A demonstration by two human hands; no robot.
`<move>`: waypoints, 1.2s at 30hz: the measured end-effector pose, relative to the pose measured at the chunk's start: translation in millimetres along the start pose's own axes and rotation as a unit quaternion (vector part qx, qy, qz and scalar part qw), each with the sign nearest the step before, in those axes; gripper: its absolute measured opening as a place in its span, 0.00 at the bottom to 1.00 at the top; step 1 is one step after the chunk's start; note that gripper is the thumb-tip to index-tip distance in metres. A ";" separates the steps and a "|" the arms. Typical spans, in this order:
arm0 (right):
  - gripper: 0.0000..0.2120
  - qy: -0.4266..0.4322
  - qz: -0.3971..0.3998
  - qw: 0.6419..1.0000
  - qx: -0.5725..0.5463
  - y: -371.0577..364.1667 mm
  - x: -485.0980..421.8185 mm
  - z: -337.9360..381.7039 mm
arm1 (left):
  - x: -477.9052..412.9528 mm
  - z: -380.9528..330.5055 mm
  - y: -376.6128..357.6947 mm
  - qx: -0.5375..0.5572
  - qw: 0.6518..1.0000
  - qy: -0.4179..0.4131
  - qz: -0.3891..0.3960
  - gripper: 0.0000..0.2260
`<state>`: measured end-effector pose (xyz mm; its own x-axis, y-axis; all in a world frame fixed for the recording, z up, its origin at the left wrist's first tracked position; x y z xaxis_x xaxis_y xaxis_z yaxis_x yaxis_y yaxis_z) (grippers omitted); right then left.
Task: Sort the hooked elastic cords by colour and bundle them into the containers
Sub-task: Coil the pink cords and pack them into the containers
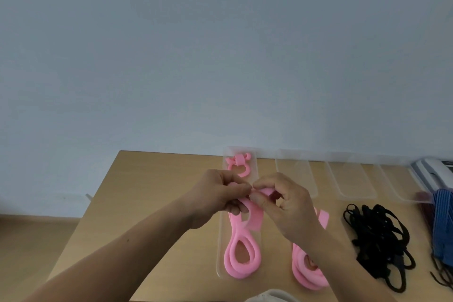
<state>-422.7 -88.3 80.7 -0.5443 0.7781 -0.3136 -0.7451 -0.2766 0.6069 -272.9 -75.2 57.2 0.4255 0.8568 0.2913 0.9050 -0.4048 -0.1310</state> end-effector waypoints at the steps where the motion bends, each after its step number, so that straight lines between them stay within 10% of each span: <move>1: 0.08 -0.038 -0.001 0.999 -0.033 0.4 0.2 -4.8 | 0.5 -0.7 2.0 -0.023 1.000 -0.012 -0.014 0.06; 14: 0.06 -0.156 0.022 0.962 -0.223 -5.0 -2.5 -13.7 | 8.1 -12.5 7.5 -0.283 0.935 -0.172 -0.126 0.07; 24: 0.02 -0.132 0.023 0.975 -0.178 -0.7 -3.0 -1.8 | 1.0 0.7 9.5 -0.099 0.989 -0.094 -0.060 0.20; 36: 0.08 -0.147 0.069 0.964 -0.213 -5.7 -2.3 -14.3 | 1.0 -2.5 2.8 -0.051 0.996 -0.077 -0.012 0.03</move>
<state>-422.7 -96.6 67.6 -0.5626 0.8267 0.0073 -0.7985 -0.5456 0.2543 -270.0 -76.3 59.5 0.4074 0.9019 0.1433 0.9126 -0.4080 -0.0270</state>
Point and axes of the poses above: each hand's wrist, its own x-axis away from the middle knuckle, its own y-axis out of the back of the hand, z = x × y, the point moved 7 cm from there along -x, towards the middle knuckle, and after that the axes turned 13 degrees about z, right-handed, at the moved point
